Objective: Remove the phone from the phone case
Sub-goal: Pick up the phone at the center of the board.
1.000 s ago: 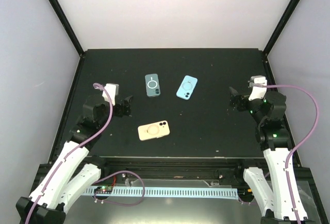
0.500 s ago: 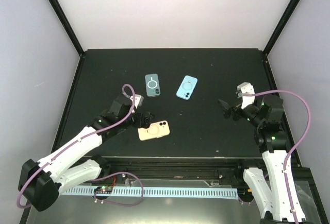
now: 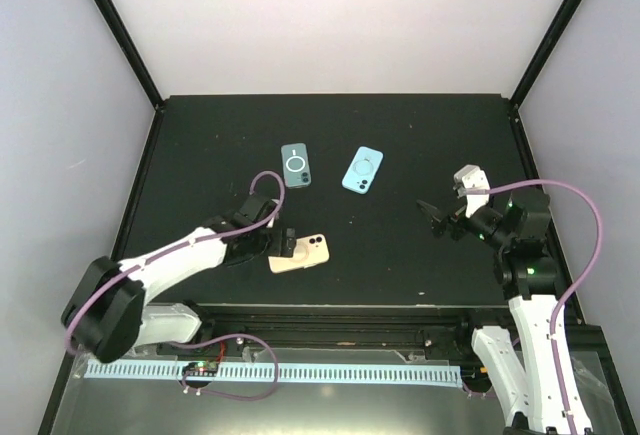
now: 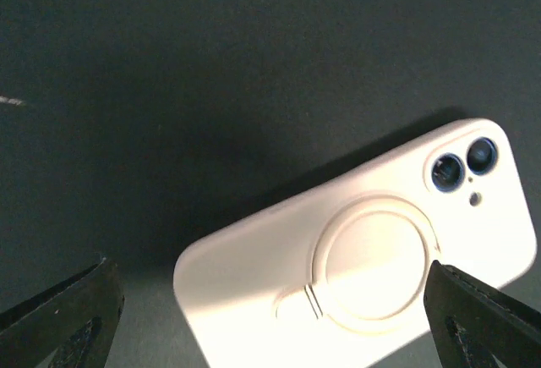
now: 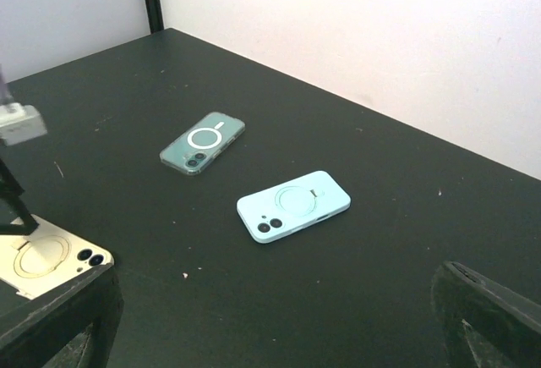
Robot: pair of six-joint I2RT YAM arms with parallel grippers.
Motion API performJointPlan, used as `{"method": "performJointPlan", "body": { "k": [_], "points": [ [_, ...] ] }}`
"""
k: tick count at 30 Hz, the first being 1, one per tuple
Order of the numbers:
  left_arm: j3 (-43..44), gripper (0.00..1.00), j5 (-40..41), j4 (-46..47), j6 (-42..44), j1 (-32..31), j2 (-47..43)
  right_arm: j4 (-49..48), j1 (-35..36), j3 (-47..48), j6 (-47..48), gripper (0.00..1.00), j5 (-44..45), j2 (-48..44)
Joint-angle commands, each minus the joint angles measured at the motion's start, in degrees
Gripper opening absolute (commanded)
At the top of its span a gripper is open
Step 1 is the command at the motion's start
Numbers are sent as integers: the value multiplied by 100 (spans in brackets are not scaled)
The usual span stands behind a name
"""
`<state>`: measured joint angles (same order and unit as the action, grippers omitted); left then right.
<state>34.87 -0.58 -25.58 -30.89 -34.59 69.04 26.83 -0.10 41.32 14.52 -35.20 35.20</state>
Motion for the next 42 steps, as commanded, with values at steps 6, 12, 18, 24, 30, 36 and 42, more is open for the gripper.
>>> {"method": "performJointPlan", "body": {
  "k": [6, 12, 18, 24, 30, 36, 42],
  "points": [
    [979, 99, -251, 296, 511, 14, 1333, 131, -37, -36, 178, 100, -250, -155],
    [1426, 99, -214, -55, 880, 46, 1908, 156, -22, -28, 182, 100, -312, -112],
    [976, 99, -816, 149, 820, -16, 1675, 173, 1, -36, 221, 100, -286, -109],
    [258, 99, -1060, 216, 558, -108, 838, 195, 2, -37, 236, 100, -286, -113],
    [-407, 99, -1328, 483, -63, -530, 29, 204, 2, -36, 244, 100, -290, -117],
    [-200, 99, -642, 54, -291, -1349, -74, 217, 7, -43, 253, 100, -294, -133],
    [730, 99, 1252, -939, -53, -1568, 384, 224, 2, -46, 277, 100, -321, -143]
  ]
}}
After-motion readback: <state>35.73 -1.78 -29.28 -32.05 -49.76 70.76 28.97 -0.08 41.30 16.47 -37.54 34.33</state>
